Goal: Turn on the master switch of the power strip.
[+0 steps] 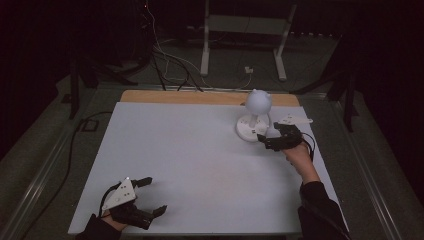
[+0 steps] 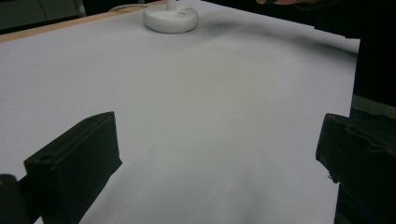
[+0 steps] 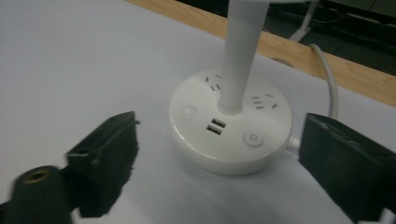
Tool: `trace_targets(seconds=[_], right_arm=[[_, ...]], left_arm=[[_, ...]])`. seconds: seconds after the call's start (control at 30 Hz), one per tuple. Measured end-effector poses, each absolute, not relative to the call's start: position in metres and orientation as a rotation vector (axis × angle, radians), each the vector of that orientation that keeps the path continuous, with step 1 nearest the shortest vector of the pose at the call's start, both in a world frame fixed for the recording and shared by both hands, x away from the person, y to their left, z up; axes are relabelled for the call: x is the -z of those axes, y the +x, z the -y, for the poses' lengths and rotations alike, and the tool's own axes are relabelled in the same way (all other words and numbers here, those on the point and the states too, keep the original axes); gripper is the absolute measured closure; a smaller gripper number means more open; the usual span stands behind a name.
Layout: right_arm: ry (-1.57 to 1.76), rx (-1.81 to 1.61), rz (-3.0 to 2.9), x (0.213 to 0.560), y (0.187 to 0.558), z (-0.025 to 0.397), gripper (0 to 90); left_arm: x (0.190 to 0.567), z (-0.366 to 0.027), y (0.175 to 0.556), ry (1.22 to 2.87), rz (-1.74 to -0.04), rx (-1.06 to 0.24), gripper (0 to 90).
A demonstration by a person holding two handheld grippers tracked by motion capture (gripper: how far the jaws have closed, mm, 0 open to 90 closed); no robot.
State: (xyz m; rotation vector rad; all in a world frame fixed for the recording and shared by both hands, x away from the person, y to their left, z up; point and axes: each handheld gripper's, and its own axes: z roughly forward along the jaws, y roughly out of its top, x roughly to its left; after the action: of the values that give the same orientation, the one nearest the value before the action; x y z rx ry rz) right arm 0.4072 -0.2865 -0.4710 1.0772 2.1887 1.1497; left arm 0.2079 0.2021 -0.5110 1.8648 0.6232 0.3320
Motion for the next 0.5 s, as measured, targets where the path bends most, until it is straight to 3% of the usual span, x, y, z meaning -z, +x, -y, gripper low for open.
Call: trace_targets(seconds=[0.5], right_arm=[[1.159, -1.081, -2.085, 0.488, 0.421, 0.288, 45.1]], left_arm=[[0.512, -0.202, 0.209, 1.856, -0.631, -0.323, 0.2]])
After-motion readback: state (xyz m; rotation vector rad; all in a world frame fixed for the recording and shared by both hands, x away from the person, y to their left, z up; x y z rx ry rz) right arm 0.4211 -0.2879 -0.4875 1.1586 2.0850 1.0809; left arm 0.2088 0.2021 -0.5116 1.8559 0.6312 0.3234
